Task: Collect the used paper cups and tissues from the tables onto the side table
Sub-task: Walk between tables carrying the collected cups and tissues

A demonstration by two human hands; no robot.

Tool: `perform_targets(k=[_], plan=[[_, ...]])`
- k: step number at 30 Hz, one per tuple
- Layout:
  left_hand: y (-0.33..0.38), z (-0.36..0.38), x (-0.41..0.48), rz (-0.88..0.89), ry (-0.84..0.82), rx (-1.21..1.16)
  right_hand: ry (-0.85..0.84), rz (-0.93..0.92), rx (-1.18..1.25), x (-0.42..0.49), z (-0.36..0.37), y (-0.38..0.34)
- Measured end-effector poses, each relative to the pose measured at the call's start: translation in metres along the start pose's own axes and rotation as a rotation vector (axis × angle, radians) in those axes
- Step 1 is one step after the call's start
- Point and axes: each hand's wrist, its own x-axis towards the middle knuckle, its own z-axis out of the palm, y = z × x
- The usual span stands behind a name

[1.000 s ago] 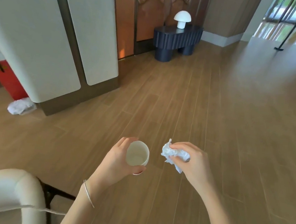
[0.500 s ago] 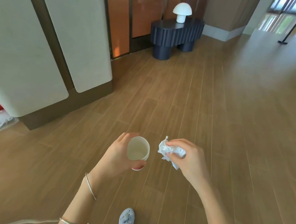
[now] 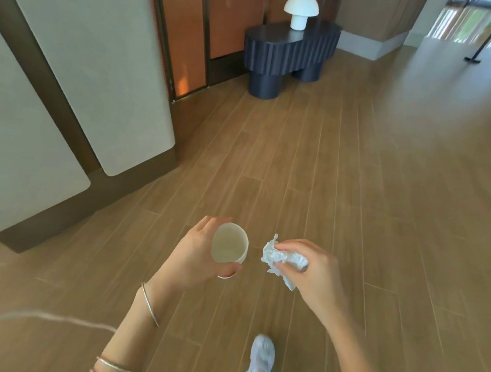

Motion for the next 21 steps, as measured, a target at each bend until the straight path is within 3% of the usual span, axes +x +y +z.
perform_targets(k=[14,21], plan=[[-0.014,0.0,0.311,-0.016,0.087,-0.025,-0.007,-0.072,0.024,0.331,-0.03,0.071],[-0.051,-0.002,0.426,-0.055,0.085,-0.011,-0.051,-0.08,0.028,0.45,-0.013,0.105]])
